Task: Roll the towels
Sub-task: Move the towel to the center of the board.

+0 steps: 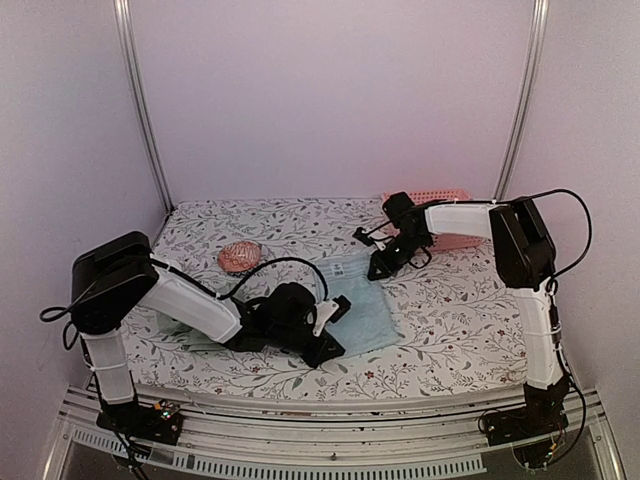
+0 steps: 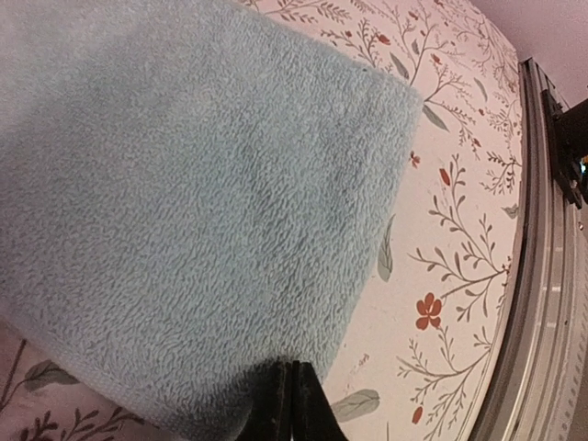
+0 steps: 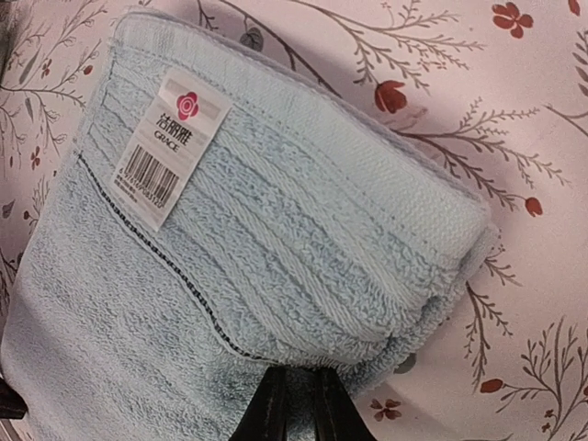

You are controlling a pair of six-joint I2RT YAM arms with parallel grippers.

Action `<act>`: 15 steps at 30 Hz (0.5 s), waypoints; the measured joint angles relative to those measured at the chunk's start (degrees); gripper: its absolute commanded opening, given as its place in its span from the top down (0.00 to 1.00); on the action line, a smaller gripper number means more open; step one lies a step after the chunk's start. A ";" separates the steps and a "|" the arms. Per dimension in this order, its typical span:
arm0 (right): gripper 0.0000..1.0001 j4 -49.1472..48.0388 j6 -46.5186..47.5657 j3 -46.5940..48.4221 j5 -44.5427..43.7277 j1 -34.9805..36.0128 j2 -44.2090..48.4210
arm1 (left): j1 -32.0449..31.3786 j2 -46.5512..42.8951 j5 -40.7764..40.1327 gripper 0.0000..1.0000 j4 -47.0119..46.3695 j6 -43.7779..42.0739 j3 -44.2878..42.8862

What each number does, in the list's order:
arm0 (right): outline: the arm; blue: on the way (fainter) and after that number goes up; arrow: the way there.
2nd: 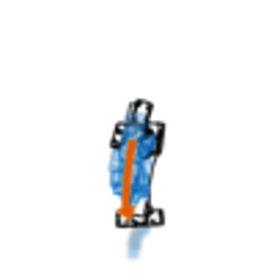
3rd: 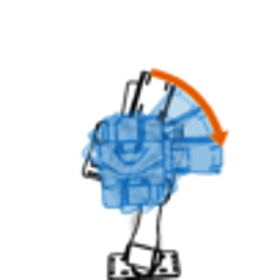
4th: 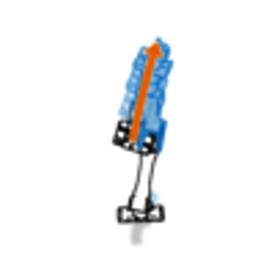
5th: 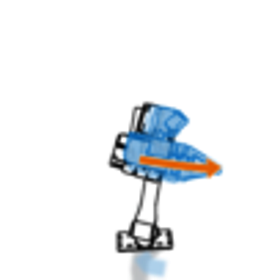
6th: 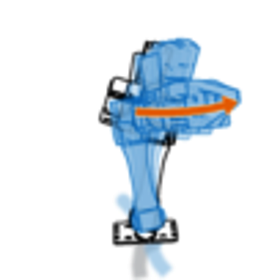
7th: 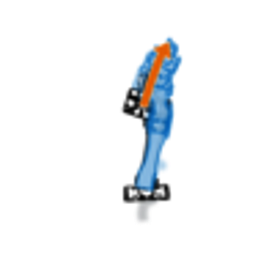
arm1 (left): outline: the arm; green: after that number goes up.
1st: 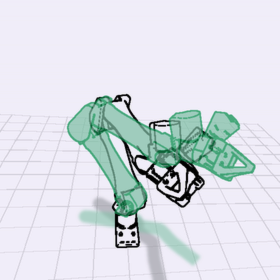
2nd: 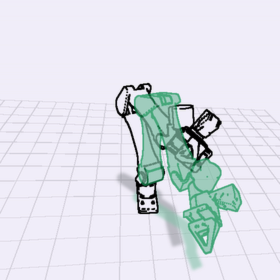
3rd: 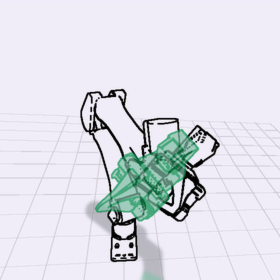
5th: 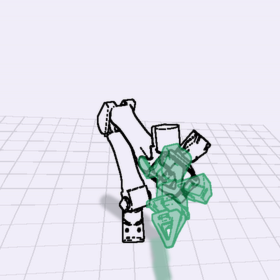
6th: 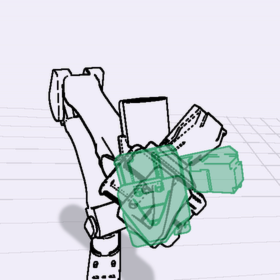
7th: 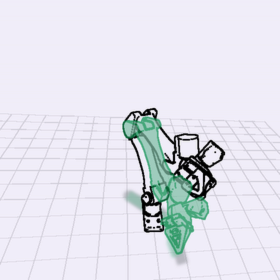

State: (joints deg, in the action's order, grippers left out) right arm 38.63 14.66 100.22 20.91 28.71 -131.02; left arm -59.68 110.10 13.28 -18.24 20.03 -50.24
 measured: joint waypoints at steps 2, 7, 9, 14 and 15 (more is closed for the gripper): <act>0.86 -0.02 -0.15 0.31 0.42 0.66 -0.20 | -0.17 -1.16 -0.92 0.90 0.55 0.31 1.01; 0.78 -0.09 -0.26 -0.96 0.74 1.14 1.05 | -0.35 -4.11 -4.11 0.77 3.78 -0.22 1.25; 0.75 0.17 0.26 -4.00 1.16 1.05 3.80 | -0.46 -6.14 -5.79 0.73 5.49 -1.18 1.20; 0.70 1.11 3.41 -11.76 2.08 0.83 17.73 | -1.90 -16.68 -12.68 0.48 10.08 -5.27 1.20; 0.67 1.18 4.26 -12.28 2.03 0.79 20.98 | -2.29 -18.84 -14.03 0.41 10.69 -6.03 1.18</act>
State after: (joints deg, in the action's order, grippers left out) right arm 39.81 18.92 87.94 22.94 29.50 -110.04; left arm -61.98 91.26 -0.75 -7.55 14.00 -49.06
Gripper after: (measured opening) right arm 0.284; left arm 0.420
